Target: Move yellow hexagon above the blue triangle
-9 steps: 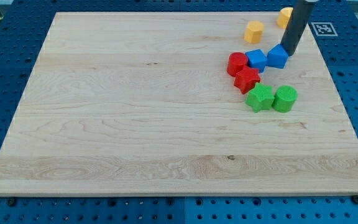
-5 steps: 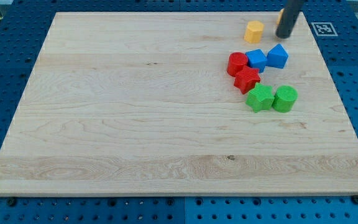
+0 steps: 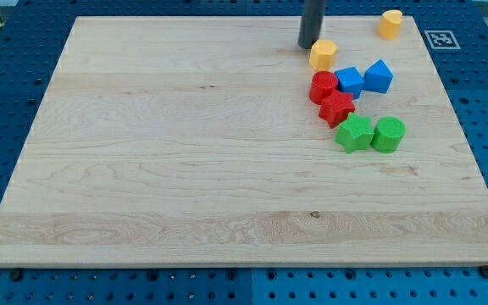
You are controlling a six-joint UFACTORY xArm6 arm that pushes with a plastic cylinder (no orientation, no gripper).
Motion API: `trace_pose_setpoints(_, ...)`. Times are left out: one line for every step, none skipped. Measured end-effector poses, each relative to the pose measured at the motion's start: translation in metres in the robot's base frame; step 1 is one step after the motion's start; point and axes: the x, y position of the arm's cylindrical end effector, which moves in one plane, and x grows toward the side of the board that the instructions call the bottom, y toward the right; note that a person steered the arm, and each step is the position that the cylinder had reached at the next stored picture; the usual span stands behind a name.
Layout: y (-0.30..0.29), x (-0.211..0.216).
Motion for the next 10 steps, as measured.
trace_pose_setpoints(-0.008, 0.033)
trace_pose_setpoints(-0.001, 0.043)
trace_pose_setpoints(0.039, 0.036)
trace_pose_setpoints(0.056, 0.035)
trace_pose_setpoints(0.056, 0.025)
trace_pose_setpoints(0.056, 0.025)
trace_pose_setpoints(0.058, 0.025)
trace_pose_setpoints(0.092, 0.024)
trace_pose_setpoints(0.091, 0.023)
trace_pose_setpoints(0.082, 0.011)
